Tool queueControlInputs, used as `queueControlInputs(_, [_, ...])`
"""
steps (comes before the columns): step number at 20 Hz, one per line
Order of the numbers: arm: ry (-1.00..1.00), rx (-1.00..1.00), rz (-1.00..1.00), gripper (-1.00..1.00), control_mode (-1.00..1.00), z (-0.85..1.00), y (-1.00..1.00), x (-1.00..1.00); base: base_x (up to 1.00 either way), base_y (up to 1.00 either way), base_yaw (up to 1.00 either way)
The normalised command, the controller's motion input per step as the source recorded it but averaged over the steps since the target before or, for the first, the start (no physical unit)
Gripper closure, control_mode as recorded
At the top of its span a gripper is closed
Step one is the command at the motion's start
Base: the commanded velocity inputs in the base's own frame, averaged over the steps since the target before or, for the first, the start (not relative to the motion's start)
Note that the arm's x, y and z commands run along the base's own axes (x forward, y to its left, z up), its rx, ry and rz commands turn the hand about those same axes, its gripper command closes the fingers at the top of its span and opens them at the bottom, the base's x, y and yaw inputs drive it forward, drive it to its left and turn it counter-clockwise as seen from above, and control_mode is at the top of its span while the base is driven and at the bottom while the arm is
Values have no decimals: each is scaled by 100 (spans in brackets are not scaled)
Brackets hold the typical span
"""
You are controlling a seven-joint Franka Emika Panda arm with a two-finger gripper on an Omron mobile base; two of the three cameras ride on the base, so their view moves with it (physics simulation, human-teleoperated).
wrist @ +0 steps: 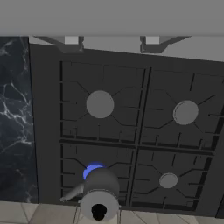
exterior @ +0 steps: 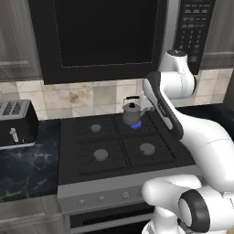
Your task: The kettle is done boiling. Turn off the stove, then wait for 300 timesteps before moving the kettle to the dining table.
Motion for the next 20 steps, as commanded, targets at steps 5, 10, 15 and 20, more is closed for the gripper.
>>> queueControlInputs(5, [0, 0, 0, -100, 100, 0, 1, 0, 0, 24, 0])
queueControlInputs(10, [0, 0, 0, -100, 100, 0, 0, 0, 0, 38, 0])
queueControlInputs(15, [0, 0, 0, -100, 100, 0, 0, 0, 0, 39, 0])
queueControlInputs(20, [0, 0, 0, -100, 100, 0, 0, 0, 0, 37, 0])
